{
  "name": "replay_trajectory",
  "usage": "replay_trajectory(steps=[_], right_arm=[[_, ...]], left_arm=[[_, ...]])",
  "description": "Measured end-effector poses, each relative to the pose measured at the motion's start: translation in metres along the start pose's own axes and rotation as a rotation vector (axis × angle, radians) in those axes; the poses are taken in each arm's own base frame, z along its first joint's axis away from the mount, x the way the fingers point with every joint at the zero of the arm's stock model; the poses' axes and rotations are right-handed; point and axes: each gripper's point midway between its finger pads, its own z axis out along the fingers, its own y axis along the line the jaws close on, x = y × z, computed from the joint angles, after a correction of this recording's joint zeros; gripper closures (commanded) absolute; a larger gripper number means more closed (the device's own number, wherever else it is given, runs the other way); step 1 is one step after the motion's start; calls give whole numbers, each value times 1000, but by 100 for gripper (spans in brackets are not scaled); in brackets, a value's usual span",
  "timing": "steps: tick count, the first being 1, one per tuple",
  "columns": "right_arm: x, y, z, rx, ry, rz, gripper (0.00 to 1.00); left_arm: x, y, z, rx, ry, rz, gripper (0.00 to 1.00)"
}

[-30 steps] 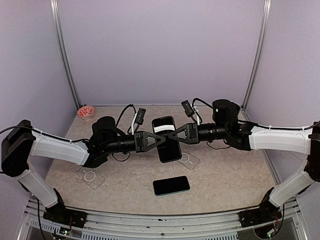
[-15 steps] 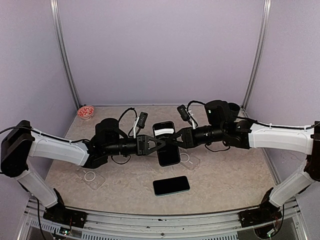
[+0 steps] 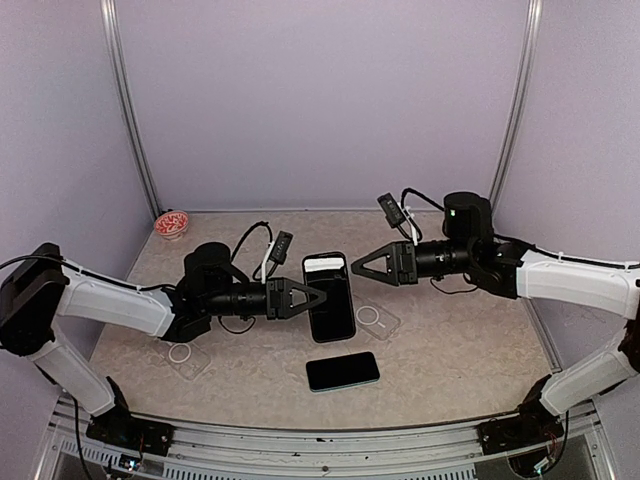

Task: Put the phone into the phone case
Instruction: Pass from the right arm to the left, then place the phone with the phone case at the center of the board.

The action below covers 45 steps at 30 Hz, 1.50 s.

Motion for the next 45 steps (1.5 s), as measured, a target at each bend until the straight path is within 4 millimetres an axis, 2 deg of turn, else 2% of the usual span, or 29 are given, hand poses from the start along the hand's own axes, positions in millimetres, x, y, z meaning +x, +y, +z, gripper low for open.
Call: replay_trajectory(steps=[4,8,13,17,21,24,26,30,35,40,45], right_arm=[[5,4,2,-46,14,-4,61],[9,-1,7,-57,27,4,61],[12,-7,9,-47,34,12,60],[13,-12,7,-30,27,12,60],[15,-19,3,-2,21,21,58],[17,-21,-1,18,15,23,54],[16,-20,-5,29,7,17,46],[15,-20,-11,61,-2,9,34],[11,-17,-20,97,-24,-17,25],[14,-20,-25,131,-34,-23,22],[26,-32,-26,170,-19,5,21]], left_arm=[[-1,-7,-1,39,-3,-3,100],[-5,-14,-1,74,-12,0,100],[-11,-3,-5,47,-23,-14,100],[-35,27,-12,-19,-49,-58,100],[-72,61,-15,-83,-74,-104,100],[-96,83,-12,-112,-73,-135,100],[-104,96,-9,-126,-63,-155,100],[-108,130,0,-170,-14,-210,100],[-102,168,12,-214,29,-266,100],[-90,198,24,-234,59,-319,100],[-79,220,36,-238,78,-364,100]])
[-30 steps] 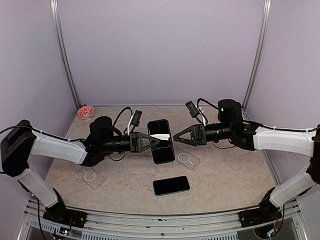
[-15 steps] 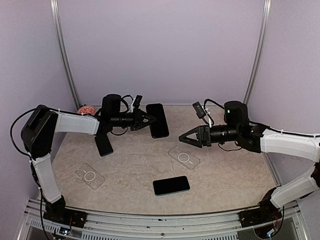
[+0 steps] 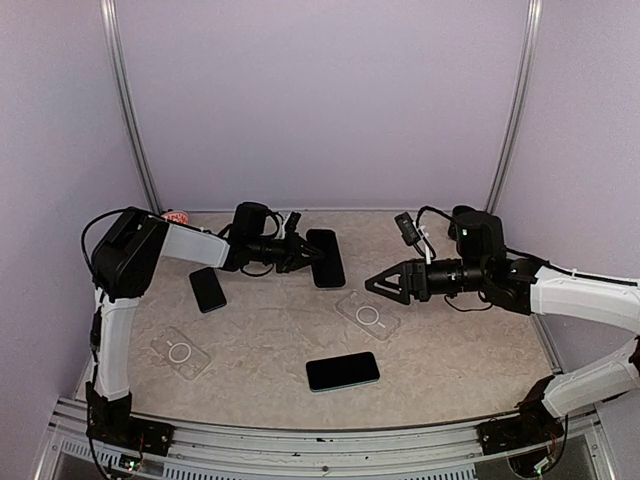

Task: Put the phone into the phone case
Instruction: Place the phone with the phone case at the center of the board.

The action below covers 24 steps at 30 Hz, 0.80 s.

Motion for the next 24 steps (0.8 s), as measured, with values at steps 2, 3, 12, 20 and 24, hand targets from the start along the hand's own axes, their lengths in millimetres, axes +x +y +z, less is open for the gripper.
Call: replay_trajectory(steps=[2,3,12,20,24], right_arm=[[4,-5,0,20,6,11,21],[5,-8,0,31,7,16,20],[17,-38,11,134,35,60,15],[22,-48,16,162,47,95,15],[20,-48,16,163,37,103,15]], left_arm=[[-2,6,7,3,4,-12,100],[-3,8,10,6,6,-20,98],[-31,23,34,34,-18,-80,98],[-34,59,42,6,-26,-174,98],[-33,74,44,-18,-40,-231,98]])
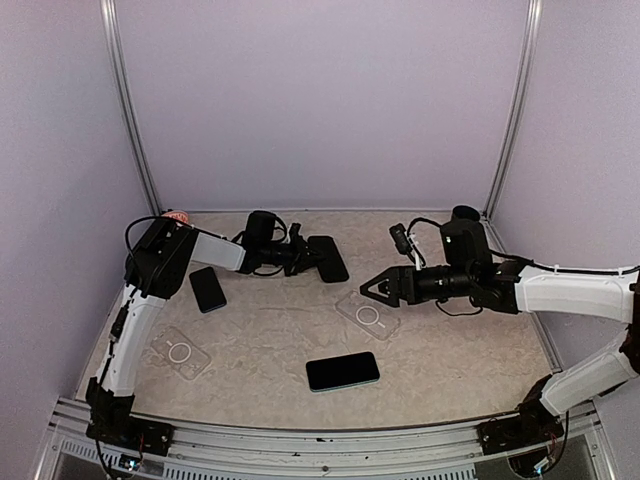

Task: Put the phone into the phone case
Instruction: Place the phone with the phone case at the center of the board.

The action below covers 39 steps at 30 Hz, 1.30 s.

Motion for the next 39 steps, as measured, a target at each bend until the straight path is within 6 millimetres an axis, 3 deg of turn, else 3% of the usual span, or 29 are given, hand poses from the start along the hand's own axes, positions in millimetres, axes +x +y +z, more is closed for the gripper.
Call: replay_trajectory(steps=[3,12,17,24,33,39], right_arm=[[0,-1,0,-1,-7,11,14],[5,-10,1,27,-19,56,14],[11,-15,1,43,-15,78,14],[13,-18,-1,56,-20,86,14],[12,-18,-1,58,-25,88,14],[12,-18,-1,60,-29,94,14]], left_arm=[[-3,3,0,3,-33,-35,97],[-20,3,-1,4,-150,-104,82],[-25,3,0,14,-190,-138,66],[-27,6,2,28,-213,-170,52],[-20,9,3,46,-244,-178,48],[-12,0,2,67,-273,-178,27]])
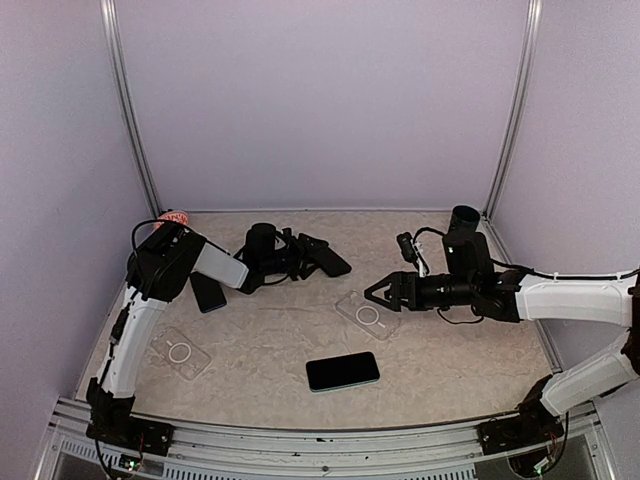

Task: Put the phone into the phone case
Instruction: Place the phone with the phone case at the center of the board.

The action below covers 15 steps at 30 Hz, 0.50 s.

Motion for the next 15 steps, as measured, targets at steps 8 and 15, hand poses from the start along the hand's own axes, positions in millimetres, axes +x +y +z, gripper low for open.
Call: replay_trajectory(steps=[8,15], right_arm=[[0,-6,0,34,-6,-5,14],[-25,-11,9,116,-14,-95,4]], left_arm=[[21,-16,-18,0,-16,0,1],[27,-13,-21,-48,-13,9,1]])
